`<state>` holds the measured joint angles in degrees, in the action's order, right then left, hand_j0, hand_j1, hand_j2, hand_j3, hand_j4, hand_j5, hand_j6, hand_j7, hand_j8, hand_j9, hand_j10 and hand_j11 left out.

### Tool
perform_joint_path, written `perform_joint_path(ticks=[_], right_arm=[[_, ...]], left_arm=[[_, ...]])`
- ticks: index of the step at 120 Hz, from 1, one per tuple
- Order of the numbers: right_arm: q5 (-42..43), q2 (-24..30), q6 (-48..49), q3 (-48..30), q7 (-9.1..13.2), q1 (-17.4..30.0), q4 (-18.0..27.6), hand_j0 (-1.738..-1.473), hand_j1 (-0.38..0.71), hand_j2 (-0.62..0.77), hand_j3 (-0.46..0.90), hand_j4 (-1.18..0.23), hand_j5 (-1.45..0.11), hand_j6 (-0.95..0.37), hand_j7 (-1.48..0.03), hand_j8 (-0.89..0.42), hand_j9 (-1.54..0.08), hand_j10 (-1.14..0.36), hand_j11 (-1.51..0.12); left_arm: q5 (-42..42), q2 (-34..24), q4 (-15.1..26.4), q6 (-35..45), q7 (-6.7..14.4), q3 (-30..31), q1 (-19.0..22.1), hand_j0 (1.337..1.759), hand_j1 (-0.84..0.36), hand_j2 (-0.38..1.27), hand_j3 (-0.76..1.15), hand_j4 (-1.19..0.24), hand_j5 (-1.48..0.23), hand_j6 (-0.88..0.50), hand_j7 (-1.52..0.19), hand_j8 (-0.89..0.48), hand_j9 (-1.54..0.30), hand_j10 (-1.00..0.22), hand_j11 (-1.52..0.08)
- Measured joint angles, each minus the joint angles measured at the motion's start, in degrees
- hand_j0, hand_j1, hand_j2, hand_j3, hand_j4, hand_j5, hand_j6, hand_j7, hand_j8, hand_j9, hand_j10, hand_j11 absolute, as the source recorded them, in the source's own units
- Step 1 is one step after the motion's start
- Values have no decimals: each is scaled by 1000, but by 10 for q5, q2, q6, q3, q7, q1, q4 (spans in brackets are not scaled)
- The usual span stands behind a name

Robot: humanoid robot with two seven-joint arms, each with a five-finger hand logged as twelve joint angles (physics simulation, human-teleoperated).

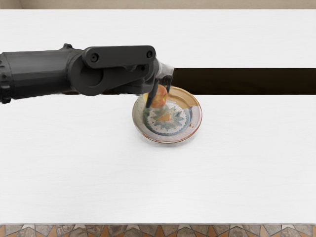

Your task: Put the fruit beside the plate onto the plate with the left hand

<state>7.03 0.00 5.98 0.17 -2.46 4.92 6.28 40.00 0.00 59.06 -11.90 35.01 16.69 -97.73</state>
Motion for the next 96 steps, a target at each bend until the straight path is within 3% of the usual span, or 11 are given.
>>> perform_joint_path(ticks=[21, 35, 57, 96], right_arm=[[0, 0, 0, 0, 0, 0, 0, -1658, -305, -7, 0, -37, -47, -37, -47, -37, -47, -37, -47], [0, 0, 0, 0, 0, 0, 0, -1658, -305, -7, 0, -37, -47, -37, -47, -37, -47, -37, -47], [0, 0, 0, 0, 0, 0, 0, -1658, -305, -7, 0, -37, -47, -37, -47, -37, -47, -37, -47], [0, 0, 0, 0, 0, 0, 0, -1658, -305, -7, 0, -37, -47, -37, -47, -37, -47, -37, -47]], left_arm=[[2, 0, -17, -1, 0, -1, 2, 1654, -245, 474, 0, -504, -1020, -363, -1031, -420, -957, -664, -970], [5, 0, -20, 5, 0, -1, 6, 1656, -178, 288, 0, -460, -803, -369, -810, -410, -768, -550, -776], [7, 0, -22, 8, 0, -2, 14, 1657, -72, 153, 0, -359, -552, -317, -554, -339, -537, -396, -540], [-13, 0, -19, 3, 0, -7, -2, 1658, 29, 71, 0, -270, -367, -262, -368, -266, -364, -277, -365]])
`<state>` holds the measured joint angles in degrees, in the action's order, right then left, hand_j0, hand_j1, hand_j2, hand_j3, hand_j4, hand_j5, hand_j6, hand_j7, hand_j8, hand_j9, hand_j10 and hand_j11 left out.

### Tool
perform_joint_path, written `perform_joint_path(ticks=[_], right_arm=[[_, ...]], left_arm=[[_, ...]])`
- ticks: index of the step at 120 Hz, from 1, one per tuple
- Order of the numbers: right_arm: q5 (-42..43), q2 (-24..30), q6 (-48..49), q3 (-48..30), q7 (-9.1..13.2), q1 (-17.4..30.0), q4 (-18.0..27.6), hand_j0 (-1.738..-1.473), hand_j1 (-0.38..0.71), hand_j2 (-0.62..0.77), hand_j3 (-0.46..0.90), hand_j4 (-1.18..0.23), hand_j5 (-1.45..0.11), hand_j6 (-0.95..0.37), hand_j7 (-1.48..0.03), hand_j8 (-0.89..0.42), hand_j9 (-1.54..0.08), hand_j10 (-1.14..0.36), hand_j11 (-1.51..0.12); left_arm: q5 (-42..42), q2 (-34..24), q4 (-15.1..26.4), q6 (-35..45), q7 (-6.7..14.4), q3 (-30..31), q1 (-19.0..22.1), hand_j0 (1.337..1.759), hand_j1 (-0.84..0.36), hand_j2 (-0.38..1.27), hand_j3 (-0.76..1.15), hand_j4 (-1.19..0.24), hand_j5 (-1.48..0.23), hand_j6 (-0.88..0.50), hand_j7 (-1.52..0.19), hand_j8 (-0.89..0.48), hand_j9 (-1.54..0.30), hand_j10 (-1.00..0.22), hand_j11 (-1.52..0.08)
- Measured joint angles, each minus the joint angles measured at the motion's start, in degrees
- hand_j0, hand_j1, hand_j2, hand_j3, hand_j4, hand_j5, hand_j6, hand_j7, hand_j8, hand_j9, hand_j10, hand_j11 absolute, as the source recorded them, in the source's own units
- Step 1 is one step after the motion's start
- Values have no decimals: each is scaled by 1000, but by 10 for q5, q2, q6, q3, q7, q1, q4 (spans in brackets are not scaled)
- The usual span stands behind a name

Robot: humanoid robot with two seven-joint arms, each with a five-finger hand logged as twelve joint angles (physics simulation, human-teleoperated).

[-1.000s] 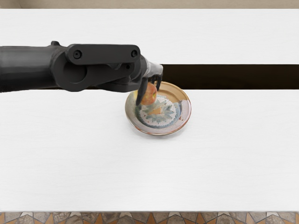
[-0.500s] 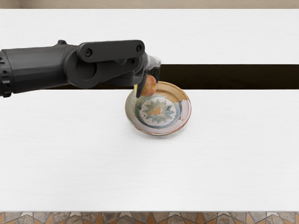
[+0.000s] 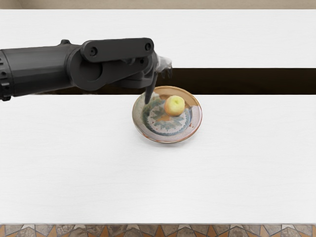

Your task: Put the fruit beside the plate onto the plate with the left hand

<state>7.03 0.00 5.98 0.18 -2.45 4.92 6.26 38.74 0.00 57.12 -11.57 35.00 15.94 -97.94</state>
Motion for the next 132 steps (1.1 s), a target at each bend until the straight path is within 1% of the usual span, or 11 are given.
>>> perform_joint_path(ticks=[57, 66, 68, 72, 77, 85, 98, 105, 111, 120, 132], right_arm=[[0, 0, 0, 0, 0, 0, 0, -1658, -305, -7, 0, -37, -48, -37, -47, -37, -48, -37, -47], [0, 0, 0, 0, 0, 0, 0, -1658, -305, -7, 0, -37, -48, -37, -48, -37, -48, -37, -48], [0, 0, 0, 0, 0, 0, 0, -1658, -305, -7, 0, -37, -48, -37, -48, -37, -48, -37, -48], [0, 0, 0, 0, 0, 0, 0, -1658, -305, -7, 0, -37, -48, -37, -47, -37, -48, -37, -48], [0, 0, 0, 0, 0, 0, 0, -1658, -305, -7, 0, -37, -48, -37, -47, -37, -47, -37, -47], [0, 0, 0, 0, 0, 0, 0, -1658, -305, -7, 0, -37, -47, -37, -47, -37, -47, -37, -47], [0, 0, 0, 0, 0, 0, 0, -1658, -305, -7, 0, -37, -47, -37, -47, -37, -47, -37, -47], [0, 0, 0, 0, 0, 0, 0, -1658, -305, -7, 0, -37, -47, -37, -47, -37, -47, -37, -47], [0, 0, 0, 0, 0, 0, 0, -1658, -305, -7, 0, -37, -47, -37, -47, -37, -47, -37, -47], [0, 0, 0, 0, 0, 0, 0, -1658, -305, -7, 0, -37, -47, -37, -47, -37, -47, -37, -47], [0, 0, 0, 0, 0, 0, 0, -1658, -305, -7, 0, -37, -47, -37, -47, -37, -47, -37, -47]], left_arm=[[-43, 0, -8, -3, 0, -10, -23, 1658, 53, 52, 0, -249, -323, -248, -323, -249, -323, -249, -323], [-61, -52, -14, -7, 0, -27, -17, 1658, 54, 51, 0, -248, -322, -248, -322, -248, -322, -248, -322], [-68, -68, -15, -10, 0, -33, -12, 1658, 54, 51, 0, -248, -322, -248, -322, -248, -321, -248, -321], [-79, -102, -16, -22, 0, -54, 19, 1658, 54, 51, 0, -248, -321, -248, -321, -248, -321, -248, -321], [-89, -134, -17, -47, 0, -96, 65, 1658, 54, 51, 0, -248, -321, -248, -321, -248, -321, -248, -321], [-98, -170, -18, -97, 0, -171, 118, 1658, 54, 51, 0, -248, -321, -248, -321, -248, -321, -248, -321], [-107, -229, -20, -176, 0, -293, 179, 1658, 54, 51, 0, -248, -321, -248, -321, -248, -321, -248, -321], [-115, -267, -21, -201, 0, -362, 224, 1658, 54, 50, 0, -248, -321, -248, -321, -248, -321, -248, -321], [-125, -298, -21, -214, 0, -410, 249, 1658, 54, 50, 0, -248, -321, -248, -321, -248, -321, -248, -321], [-138, -313, -25, -225, 0, -459, 278, 1658, 54, 50, 0, -248, -321, -248, -321, -248, -321, -247, -321], [-146, -309, -48, -231, 0, -541, 346, 1658, 54, 50, 0, -248, -321, -248, -321, -248, -321, -247, -321]])
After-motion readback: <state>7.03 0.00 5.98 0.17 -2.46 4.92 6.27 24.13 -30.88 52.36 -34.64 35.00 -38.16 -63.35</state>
